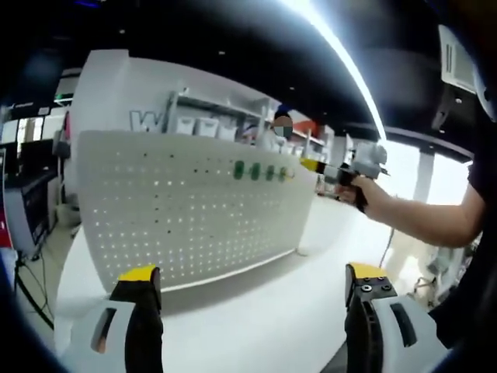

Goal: Insert the hook assembly into the mounting plate slot until the hook locks in place.

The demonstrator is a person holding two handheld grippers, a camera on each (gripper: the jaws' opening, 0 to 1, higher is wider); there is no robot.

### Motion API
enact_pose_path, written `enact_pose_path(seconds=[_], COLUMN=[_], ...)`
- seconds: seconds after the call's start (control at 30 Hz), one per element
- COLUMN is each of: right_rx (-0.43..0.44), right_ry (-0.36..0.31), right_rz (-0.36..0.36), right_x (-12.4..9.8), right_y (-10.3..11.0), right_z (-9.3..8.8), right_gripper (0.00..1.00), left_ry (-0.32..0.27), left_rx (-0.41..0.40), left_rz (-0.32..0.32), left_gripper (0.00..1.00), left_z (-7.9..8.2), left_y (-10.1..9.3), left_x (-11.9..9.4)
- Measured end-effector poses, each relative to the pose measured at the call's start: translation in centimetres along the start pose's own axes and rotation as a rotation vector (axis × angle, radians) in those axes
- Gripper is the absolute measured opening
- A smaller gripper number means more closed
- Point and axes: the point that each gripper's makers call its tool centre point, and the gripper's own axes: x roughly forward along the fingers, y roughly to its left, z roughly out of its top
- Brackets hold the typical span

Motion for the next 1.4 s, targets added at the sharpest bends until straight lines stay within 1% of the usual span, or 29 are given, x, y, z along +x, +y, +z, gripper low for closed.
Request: enact_pose_path(seconds=[0.07,0.17,0.23,0.3,0.47,0.6,0.67,0.7,0.77,0.9,0.93,1.1,1.17,1.3,1.4], right_rx=[0.028,0.065,0.069,0.079,0.081,0.079,0.081,0.080,0.082,0.082,0.091,0.120,0.143,0.127,0.137], right_ry=[0.019,0.052,0.063,0.074,0.098,0.128,0.137,0.145,0.151,0.169,0.177,0.217,0.220,0.224,0.237], right_rz=[-0.002,-0.018,-0.014,-0.011,-0.023,-0.021,-0.019,-0.018,-0.012,-0.033,-0.047,-0.067,-0.080,-0.089,-0.088], right_x=[-0.6,-1.6,-2.1,-2.9,-4.6,-6.3,-6.8,-7.4,-8.4,-10.1,-10.6,-12.7,-13.6,-14.8,-15.3], right_y=[-0.2,-0.3,-0.2,-0.1,-0.2,0.1,0.2,0.3,0.6,0.5,0.3,0.2,0.1,0.1,0.1], right_z=[-0.9,-2.1,-2.7,-3.3,-4.4,-5.4,-5.7,-6.0,-6.4,-7.3,-7.6,-8.8,-8.9,-8.8,-9.2], right_gripper=[0.56,0.65,0.71,0.73,0.80,0.82,0.84,0.85,0.84,0.87,0.89,0.93,0.95,0.95,0.96], left_ry=[0.003,0.003,0.005,0.010,0.017,0.022,0.023,0.024,0.024,0.029,0.028,0.034,0.038,0.042,0.047], left_rx=[0.001,-0.003,-0.004,-0.007,-0.011,-0.014,-0.015,-0.014,-0.014,-0.017,-0.017,-0.018,-0.019,-0.018,-0.017], left_rz=[0.003,0.003,0.005,0.015,0.012,0.009,0.007,0.005,0.003,0.005,0.007,0.012,0.011,0.009,0.007], left_gripper=[1.00,1.00,1.00,1.00,1.00,1.00,1.00,1.00,1.00,1.00,1.00,1.00,1.00,1.00,1.00], left_z=[-0.2,-0.3,-0.5,-0.7,-1.1,-1.4,-1.5,-1.5,-1.5,-1.8,-1.8,-2.1,-2.2,-2.4,-2.5], left_y=[0.1,0.1,0.1,0.3,0.2,0.0,0.0,-0.1,-0.2,-0.1,0.0,0.1,0.0,-0.1,0.0], left_x=[-0.1,-0.1,-0.2,-0.2,-0.1,-0.1,-0.1,-0.2,-0.3,-0.6,-0.8,-1.1,-1.1,-1.2,-1.2])
